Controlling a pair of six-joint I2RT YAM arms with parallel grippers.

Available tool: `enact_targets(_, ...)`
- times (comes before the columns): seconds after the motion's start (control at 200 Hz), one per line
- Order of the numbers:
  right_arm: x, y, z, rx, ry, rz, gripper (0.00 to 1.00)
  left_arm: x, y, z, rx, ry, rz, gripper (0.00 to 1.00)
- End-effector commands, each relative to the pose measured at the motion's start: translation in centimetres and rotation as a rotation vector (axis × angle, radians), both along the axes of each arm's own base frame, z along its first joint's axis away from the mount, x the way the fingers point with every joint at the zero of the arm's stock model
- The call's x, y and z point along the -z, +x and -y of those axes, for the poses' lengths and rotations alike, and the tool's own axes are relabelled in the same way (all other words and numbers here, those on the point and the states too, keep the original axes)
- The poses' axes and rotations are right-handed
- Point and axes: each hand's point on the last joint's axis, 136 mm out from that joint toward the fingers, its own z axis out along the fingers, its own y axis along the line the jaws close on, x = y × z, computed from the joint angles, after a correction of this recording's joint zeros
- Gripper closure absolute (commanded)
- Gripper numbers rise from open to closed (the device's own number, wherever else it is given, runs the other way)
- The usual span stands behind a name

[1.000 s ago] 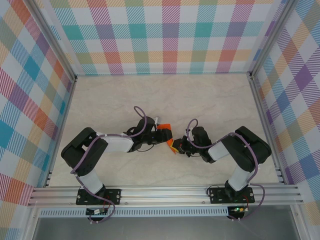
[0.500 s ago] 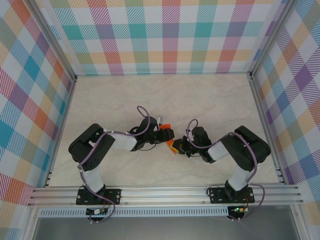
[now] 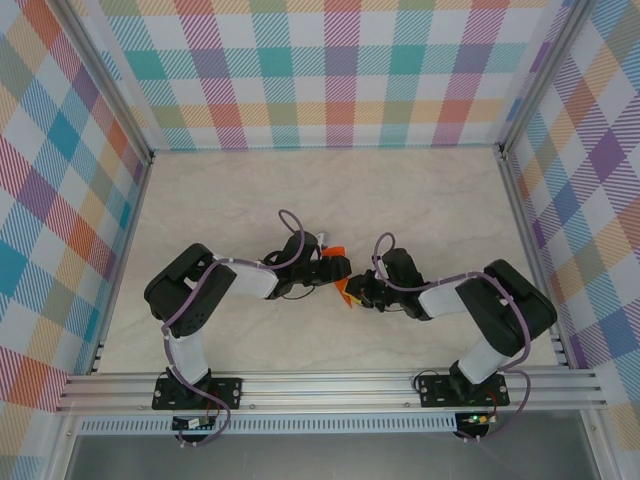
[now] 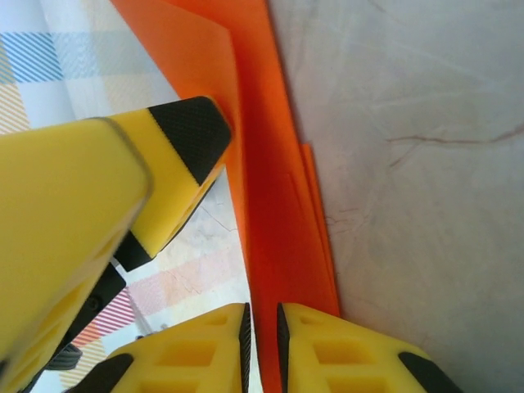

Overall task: Fold a paper plane with a square sheet of paper (pick it up from the middle)
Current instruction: Fold the wing for the fifth time at the center of the table.

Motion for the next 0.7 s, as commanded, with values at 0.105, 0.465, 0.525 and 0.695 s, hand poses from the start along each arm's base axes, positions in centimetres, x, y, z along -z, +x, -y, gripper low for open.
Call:
enact_targets(0.105,0.0,-0.4,0.9,-0.086,-0.130,0.043,0.77,0.4,0.3,0.1,0.020,0.016,-0.001,0.49)
enact_targets(0.465,1.7,-0.5,1.4,-0.110,-0.220,-0.008,0.79,0.6,0.2,0.4,0.030,0.012,-0.010,0.49)
enact_targets(0.525,2.1,-0.6,1.5,-0.105,-0.220,-0.019,0.83,0.6,0.2,0.4,0.032,0.014,-0.012,0.49)
enact_targets(0.695,2.8,-0.9,1.8,-0.085,-0.225,-0.041,0.89,1.0,0.1,0.4,0.042,0.026,-0.022,0.49)
